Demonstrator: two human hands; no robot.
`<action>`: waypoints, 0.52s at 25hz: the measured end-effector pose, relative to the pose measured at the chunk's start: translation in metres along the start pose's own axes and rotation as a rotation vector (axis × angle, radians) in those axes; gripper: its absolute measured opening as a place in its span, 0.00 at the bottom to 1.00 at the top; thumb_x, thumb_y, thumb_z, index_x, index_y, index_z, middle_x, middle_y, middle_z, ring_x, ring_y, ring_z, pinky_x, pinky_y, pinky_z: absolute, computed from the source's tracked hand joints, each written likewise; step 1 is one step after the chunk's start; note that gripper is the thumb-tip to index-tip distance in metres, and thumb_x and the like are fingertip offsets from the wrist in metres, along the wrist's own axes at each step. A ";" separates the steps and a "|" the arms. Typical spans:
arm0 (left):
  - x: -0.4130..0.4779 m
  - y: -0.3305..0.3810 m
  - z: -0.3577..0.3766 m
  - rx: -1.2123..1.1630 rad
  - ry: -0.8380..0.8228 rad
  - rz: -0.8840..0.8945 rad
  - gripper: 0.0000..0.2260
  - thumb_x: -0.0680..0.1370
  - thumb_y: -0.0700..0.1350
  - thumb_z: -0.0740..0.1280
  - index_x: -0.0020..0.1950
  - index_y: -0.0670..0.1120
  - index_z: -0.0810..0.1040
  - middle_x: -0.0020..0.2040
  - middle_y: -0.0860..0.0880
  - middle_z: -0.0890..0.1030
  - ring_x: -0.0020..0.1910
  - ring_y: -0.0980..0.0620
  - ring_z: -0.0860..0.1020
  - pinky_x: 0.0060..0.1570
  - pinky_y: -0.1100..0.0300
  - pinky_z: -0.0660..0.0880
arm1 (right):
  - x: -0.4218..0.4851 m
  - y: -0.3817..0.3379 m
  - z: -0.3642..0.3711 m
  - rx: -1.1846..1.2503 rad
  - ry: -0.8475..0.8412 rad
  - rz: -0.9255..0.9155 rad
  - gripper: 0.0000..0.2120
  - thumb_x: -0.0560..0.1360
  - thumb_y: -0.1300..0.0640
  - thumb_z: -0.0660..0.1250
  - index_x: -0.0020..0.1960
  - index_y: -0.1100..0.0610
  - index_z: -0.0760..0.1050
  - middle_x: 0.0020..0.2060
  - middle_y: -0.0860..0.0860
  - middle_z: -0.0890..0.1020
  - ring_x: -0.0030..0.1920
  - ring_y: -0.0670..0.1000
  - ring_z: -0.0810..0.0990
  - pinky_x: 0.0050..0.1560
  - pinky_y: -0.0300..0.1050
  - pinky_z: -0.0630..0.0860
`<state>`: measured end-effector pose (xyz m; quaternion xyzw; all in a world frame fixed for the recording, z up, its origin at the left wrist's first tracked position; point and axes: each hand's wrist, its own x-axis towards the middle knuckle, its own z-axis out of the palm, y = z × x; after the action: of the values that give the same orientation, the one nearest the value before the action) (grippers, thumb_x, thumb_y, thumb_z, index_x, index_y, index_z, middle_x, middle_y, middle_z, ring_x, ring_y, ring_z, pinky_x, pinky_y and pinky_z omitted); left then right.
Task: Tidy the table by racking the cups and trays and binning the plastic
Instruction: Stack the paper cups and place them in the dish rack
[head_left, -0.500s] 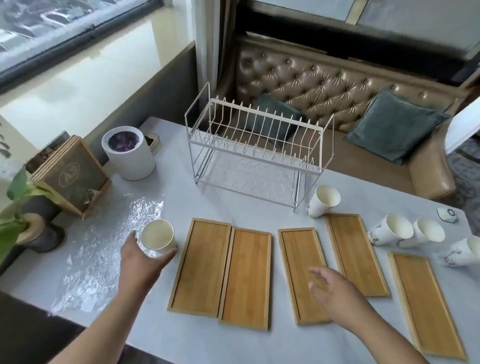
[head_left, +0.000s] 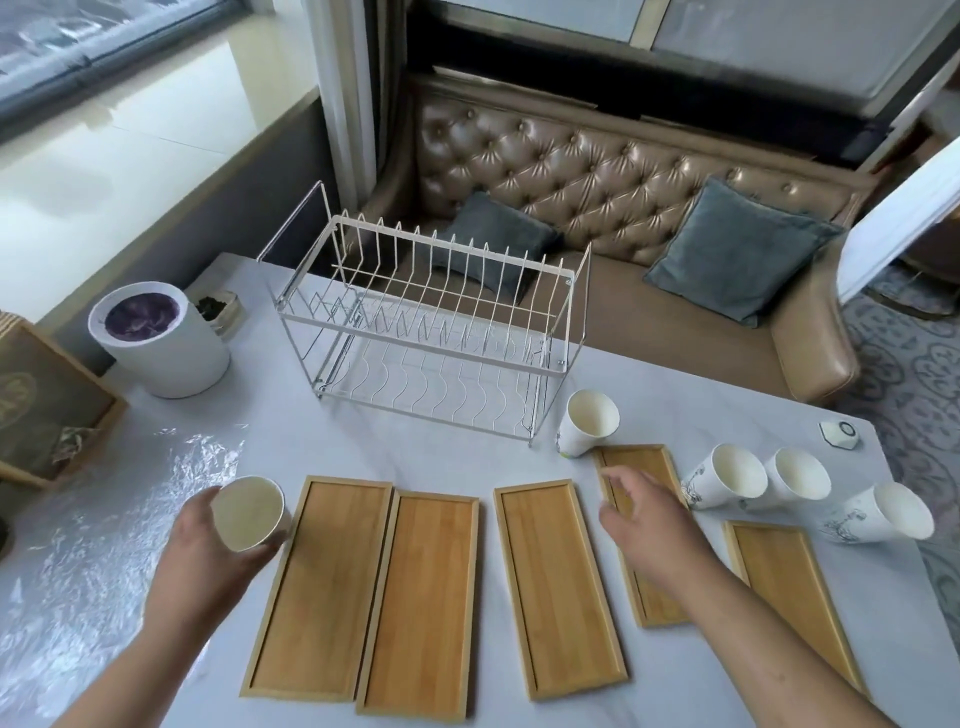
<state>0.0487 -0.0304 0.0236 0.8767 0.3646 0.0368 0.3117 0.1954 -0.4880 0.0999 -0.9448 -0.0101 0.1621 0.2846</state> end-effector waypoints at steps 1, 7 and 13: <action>-0.005 0.010 0.000 0.027 0.007 0.035 0.45 0.67 0.56 0.85 0.76 0.45 0.67 0.71 0.40 0.77 0.66 0.35 0.78 0.59 0.38 0.77 | 0.017 0.001 -0.004 -0.030 0.043 -0.006 0.22 0.78 0.53 0.68 0.72 0.46 0.72 0.68 0.47 0.75 0.68 0.52 0.72 0.65 0.48 0.72; -0.029 0.069 0.024 0.127 -0.038 0.202 0.44 0.64 0.54 0.87 0.73 0.46 0.71 0.67 0.44 0.81 0.61 0.38 0.81 0.50 0.46 0.76 | 0.114 0.014 -0.004 -0.150 0.082 0.002 0.41 0.73 0.51 0.73 0.81 0.51 0.58 0.77 0.53 0.65 0.72 0.62 0.68 0.68 0.55 0.70; -0.045 0.100 0.054 0.112 -0.104 0.263 0.42 0.63 0.57 0.86 0.71 0.52 0.70 0.64 0.50 0.82 0.56 0.42 0.82 0.47 0.51 0.77 | 0.175 0.032 0.014 -0.221 -0.055 -0.017 0.50 0.70 0.41 0.75 0.82 0.42 0.49 0.80 0.51 0.58 0.74 0.62 0.67 0.69 0.57 0.71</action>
<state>0.0932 -0.1426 0.0453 0.9336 0.2316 0.0111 0.2731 0.3540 -0.4881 0.0186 -0.9655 -0.0436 0.1834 0.1796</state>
